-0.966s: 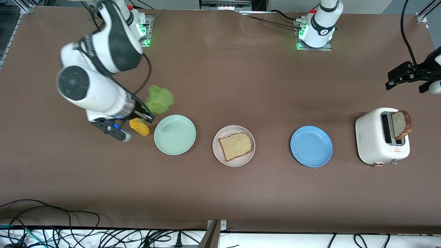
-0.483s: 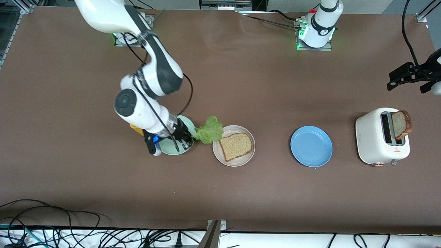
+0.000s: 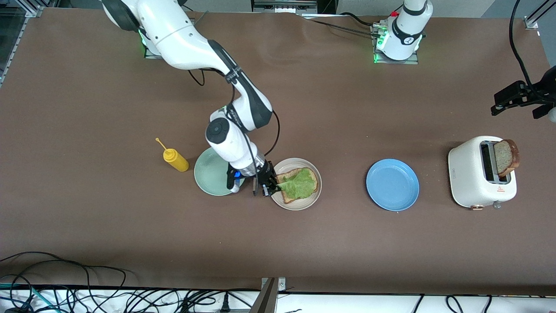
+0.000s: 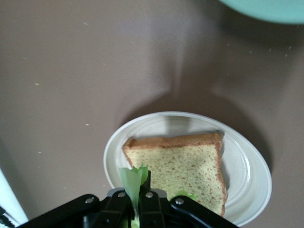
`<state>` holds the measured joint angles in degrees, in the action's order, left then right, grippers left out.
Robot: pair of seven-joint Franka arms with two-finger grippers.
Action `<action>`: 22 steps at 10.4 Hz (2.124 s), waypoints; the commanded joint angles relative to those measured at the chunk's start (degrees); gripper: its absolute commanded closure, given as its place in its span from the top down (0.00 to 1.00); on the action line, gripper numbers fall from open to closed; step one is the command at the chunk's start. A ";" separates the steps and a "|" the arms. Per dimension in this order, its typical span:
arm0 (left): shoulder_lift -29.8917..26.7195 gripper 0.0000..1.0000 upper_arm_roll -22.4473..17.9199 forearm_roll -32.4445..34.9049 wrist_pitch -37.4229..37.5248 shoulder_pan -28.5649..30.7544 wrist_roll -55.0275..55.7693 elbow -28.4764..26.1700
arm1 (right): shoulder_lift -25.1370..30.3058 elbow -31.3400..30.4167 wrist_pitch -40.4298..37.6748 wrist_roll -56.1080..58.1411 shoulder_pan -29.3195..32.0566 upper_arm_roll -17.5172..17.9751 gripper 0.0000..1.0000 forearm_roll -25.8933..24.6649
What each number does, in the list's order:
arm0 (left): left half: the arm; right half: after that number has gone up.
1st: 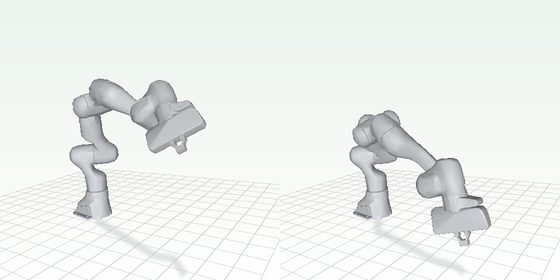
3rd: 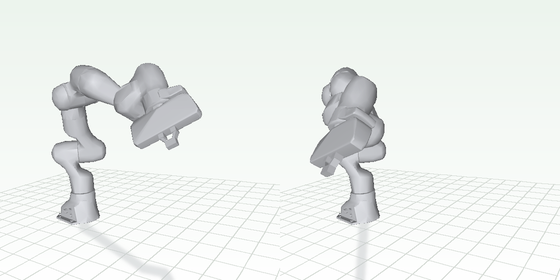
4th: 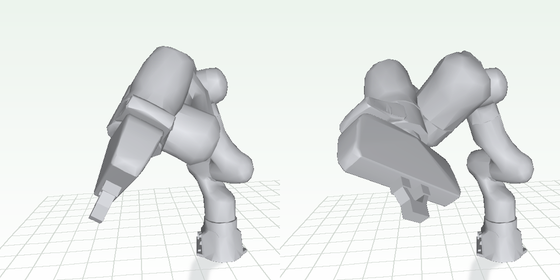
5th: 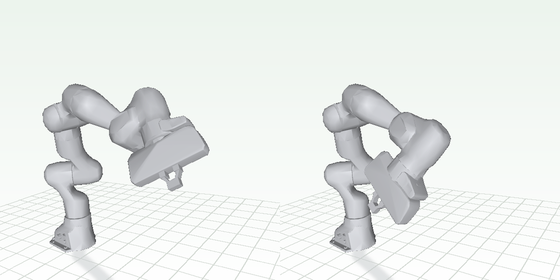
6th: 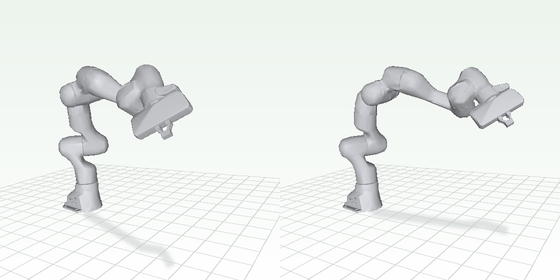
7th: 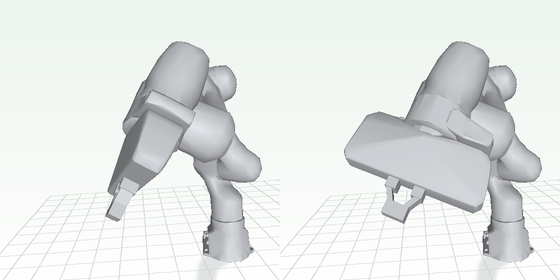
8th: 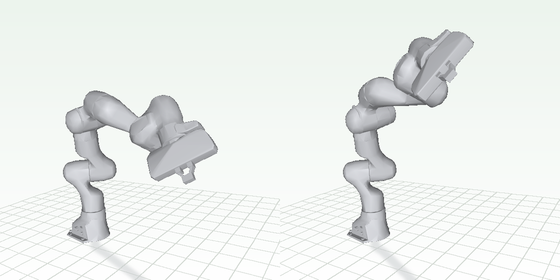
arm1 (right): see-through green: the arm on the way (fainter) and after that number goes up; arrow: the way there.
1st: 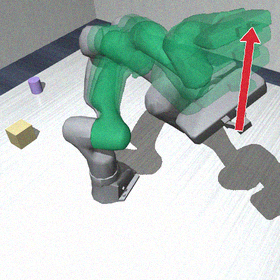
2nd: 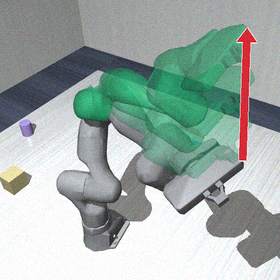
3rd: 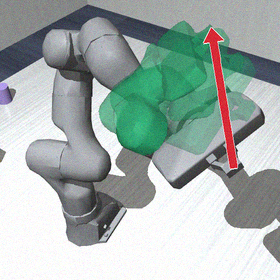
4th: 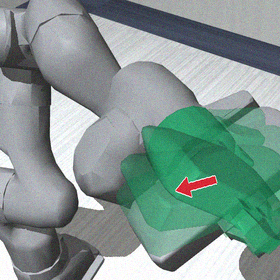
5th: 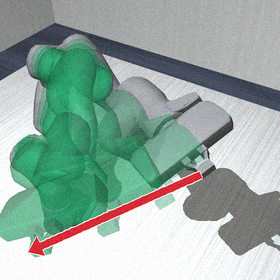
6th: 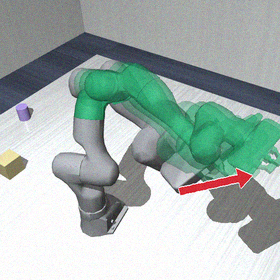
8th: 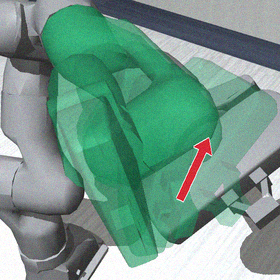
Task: Make sandwich on beige plate with both arms
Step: 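Carry the lettuce with the right gripper over the beige plate, then lower the lettuce onto the bread with the right gripper, then open the right gripper and withdraw it toward the mustard bottle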
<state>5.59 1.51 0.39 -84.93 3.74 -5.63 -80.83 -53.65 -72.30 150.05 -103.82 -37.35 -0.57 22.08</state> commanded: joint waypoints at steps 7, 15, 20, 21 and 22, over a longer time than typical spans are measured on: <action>0.29 1.00 0.60 -0.91 0.38 1.71 -1.32 0.67 | 3.80 3.22 -15.63 1.32 -1.32 -1.71 1.00 -14.57; 0.30 1.00 0.60 -0.83 0.29 1.71 -1.32 0.58 | 14.70 3.04 -47.17 47.93 -1.15 -11.98 1.00 -18.21; 0.38 1.00 0.60 -0.91 0.29 1.71 -1.32 0.50 | 30.91 -15.25 -51.11 79.65 2.44 -17.80 1.00 -17.77; 0.38 1.00 0.60 -0.92 0.29 1.71 -1.32 0.50 | 36.45 -23.24 -47.69 87.56 5.50 -17.71 1.00 -17.60; 0.38 1.00 0.60 -0.92 0.29 1.80 -1.32 0.50 | 40.77 -30.28 -44.44 94.43 8.49 -17.71 1.00 -17.51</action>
<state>5.87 1.65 0.35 -84.95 4.65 -5.84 -80.83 -24.23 -86.32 99.40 -18.97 -32.65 -19.35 4.38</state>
